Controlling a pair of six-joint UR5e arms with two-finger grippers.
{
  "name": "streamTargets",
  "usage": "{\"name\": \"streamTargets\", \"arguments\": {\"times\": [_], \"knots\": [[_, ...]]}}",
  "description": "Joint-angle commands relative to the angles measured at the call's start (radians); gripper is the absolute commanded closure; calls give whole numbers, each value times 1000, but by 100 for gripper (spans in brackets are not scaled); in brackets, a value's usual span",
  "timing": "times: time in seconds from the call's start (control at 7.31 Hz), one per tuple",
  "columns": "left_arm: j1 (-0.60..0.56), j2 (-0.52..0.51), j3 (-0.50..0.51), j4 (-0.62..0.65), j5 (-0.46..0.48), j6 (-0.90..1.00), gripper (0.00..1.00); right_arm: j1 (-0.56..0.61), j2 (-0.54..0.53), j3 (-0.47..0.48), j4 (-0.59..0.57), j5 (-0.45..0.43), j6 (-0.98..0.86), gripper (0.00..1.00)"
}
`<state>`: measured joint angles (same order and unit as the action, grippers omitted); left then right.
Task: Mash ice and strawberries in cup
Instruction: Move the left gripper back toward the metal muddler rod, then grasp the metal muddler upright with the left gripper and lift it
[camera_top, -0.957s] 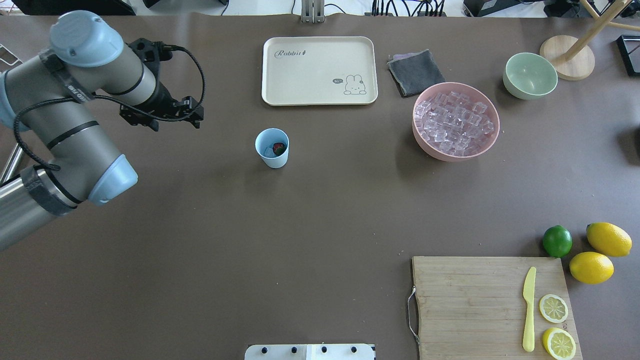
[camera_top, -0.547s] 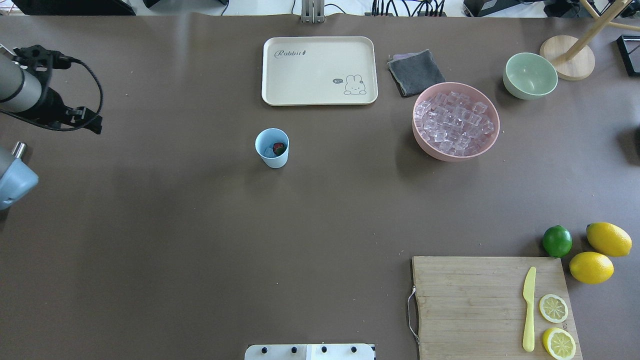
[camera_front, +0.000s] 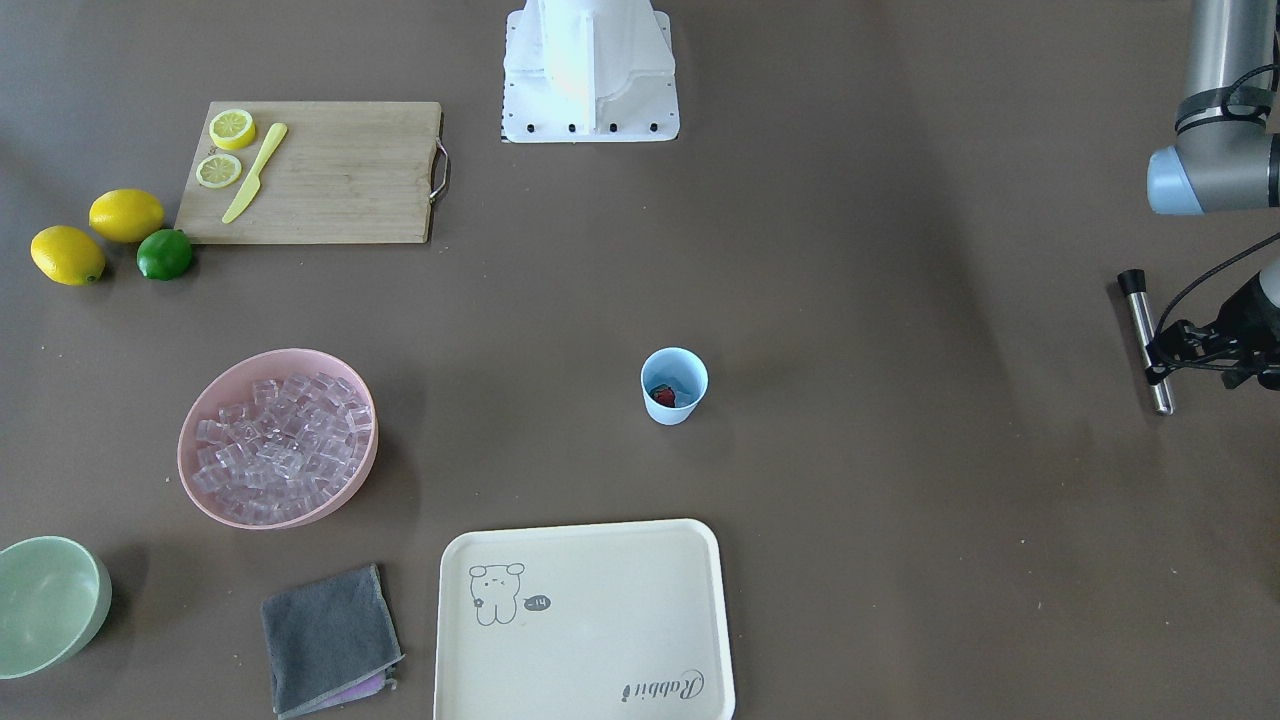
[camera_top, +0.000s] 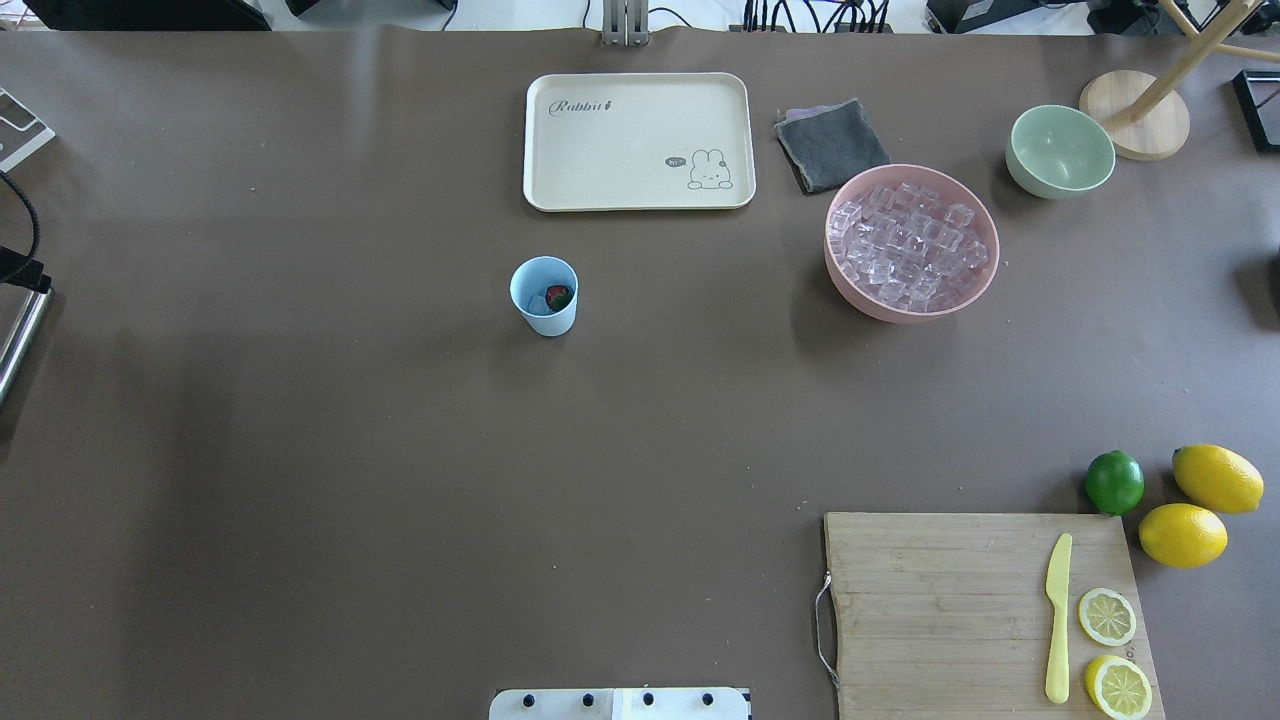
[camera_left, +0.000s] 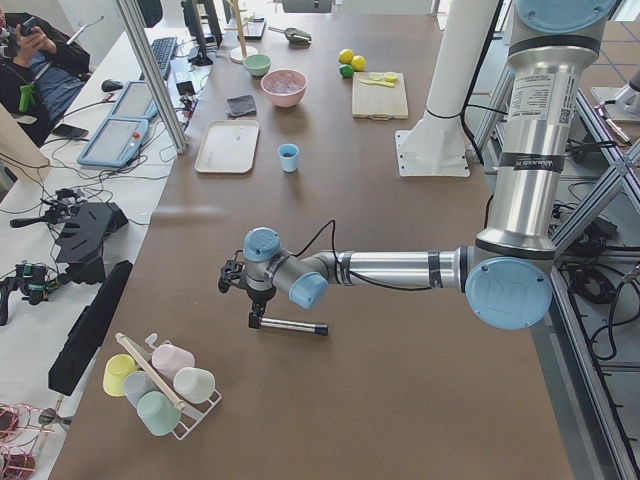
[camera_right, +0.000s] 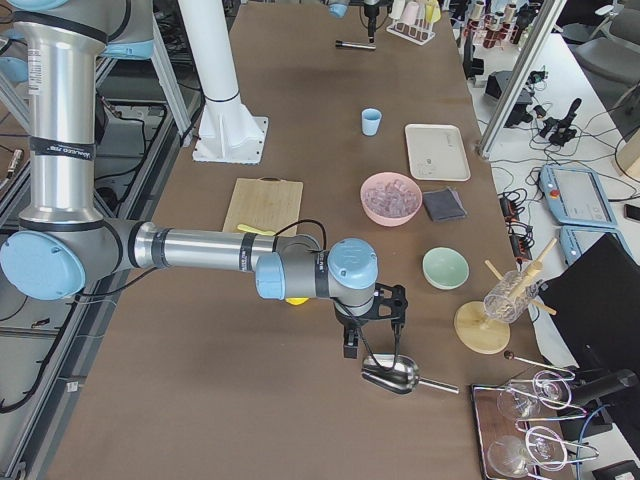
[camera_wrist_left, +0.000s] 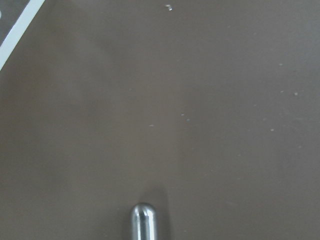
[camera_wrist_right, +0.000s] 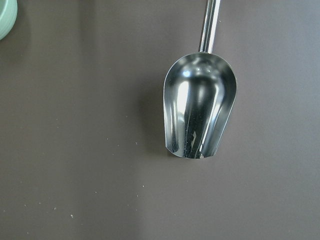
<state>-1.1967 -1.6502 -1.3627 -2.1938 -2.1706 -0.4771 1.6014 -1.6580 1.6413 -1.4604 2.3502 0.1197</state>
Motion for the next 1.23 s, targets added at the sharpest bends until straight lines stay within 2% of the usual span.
{"name": "streamTargets", "arguments": {"times": [0.0, 0.14, 0.27, 0.68, 0.96, 1.09], "knots": [[9, 16, 26, -44, 2, -27, 5, 2, 0, 0, 0, 1, 0, 0], [17, 16, 49, -73, 6, -29, 19, 2, 0, 2, 0, 1, 0, 0], [29, 16, 89, -131, 6, -29, 17, 2, 0, 2, 0, 1, 0, 0], [51, 53, 102, -222, 3, -55, 20, 2, -2, 2, 0, 0, -2, 0], [65, 61, 97, -260, 6, -77, 66, 2, -2, 0, 0, 0, 0, 0], [66, 61, 96, -262, 8, -75, 77, 2, -3, 0, 0, 1, -2, 0]]}}
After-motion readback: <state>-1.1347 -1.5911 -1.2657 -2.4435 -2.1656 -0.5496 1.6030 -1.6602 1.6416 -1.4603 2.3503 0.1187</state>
